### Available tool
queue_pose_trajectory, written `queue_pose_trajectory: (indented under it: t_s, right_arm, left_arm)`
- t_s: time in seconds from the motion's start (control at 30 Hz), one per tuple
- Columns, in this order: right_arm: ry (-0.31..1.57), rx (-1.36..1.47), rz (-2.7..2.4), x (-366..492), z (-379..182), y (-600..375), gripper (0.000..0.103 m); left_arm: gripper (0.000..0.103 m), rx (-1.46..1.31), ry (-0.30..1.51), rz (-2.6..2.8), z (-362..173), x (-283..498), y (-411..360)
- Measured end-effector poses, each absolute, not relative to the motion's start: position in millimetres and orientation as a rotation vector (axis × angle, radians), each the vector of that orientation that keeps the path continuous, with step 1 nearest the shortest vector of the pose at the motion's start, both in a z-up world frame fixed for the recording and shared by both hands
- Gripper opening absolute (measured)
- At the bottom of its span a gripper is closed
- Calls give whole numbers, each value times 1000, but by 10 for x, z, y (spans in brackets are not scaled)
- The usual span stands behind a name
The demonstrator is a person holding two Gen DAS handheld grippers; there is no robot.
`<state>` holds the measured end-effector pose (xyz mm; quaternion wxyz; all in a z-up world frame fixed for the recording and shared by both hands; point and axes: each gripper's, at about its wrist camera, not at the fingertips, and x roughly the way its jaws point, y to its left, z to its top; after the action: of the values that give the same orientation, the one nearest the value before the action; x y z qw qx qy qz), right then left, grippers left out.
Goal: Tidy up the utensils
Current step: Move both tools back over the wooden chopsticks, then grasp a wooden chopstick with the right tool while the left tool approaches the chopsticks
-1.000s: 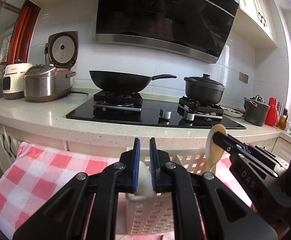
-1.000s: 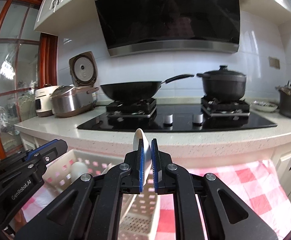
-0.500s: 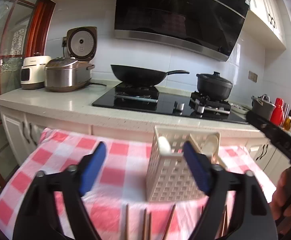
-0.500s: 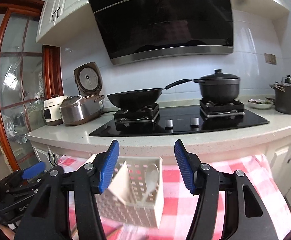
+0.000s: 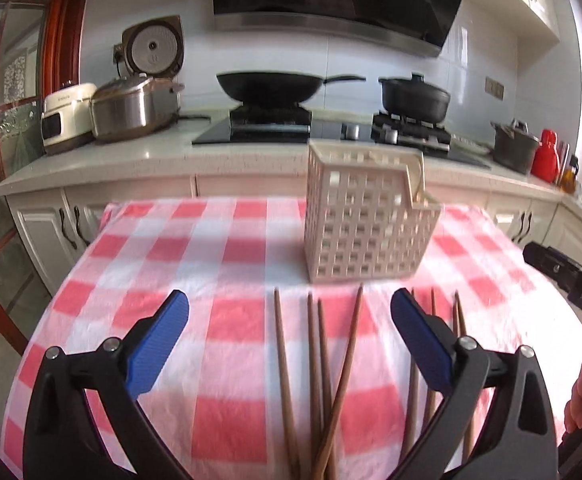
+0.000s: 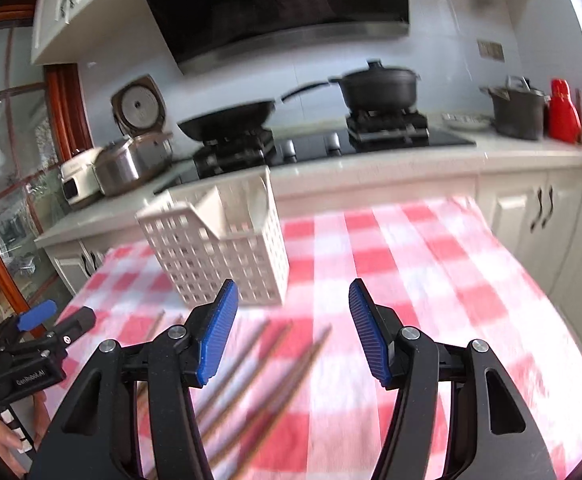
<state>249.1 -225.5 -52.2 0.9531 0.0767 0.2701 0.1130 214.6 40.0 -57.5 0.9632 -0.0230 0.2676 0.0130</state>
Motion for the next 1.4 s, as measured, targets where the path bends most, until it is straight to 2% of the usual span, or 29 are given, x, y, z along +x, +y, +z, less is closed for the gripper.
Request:
queue_pose_trajectory:
  t_s: [0.37,0.43,0.57,0.7,0.9,1.17,1.3,1.4]
  right_arm:
    - [824,149,157,2651,-1117,-2079,55]
    - [854,139,127,2694,-1172,-2030,47]
    - [910,123,90,2762,-1244,-1950,39]
    - [918,76,63,2795,-1245,-1867,38]
    - [938,7,12,2888,-1246,-1805,28]
    - [943,-2,18,3051,-1251,-1805,27]
    - [936,-8,46,2998,-1255,-1863,13]
    - [928,-4,73,2925,-1259,-1919,11]
  left_arm:
    - [98,-10,659,-9,-928,2191,504]
    - [98,-16,676,-8,-953,2230,562]
    - [98,-47,702,-22,-991,2274,686]
    - [98,-64,721,-26,-1042,2302,796]
    - [98,-102,732,-34,-1074,2301,922]
    - [98,-101,752,-28,-1098,2331,924]
    - [98,-83,773,-25,-1135,2376,879]
    - [97,-99,798,-28,-1173,2453,864]
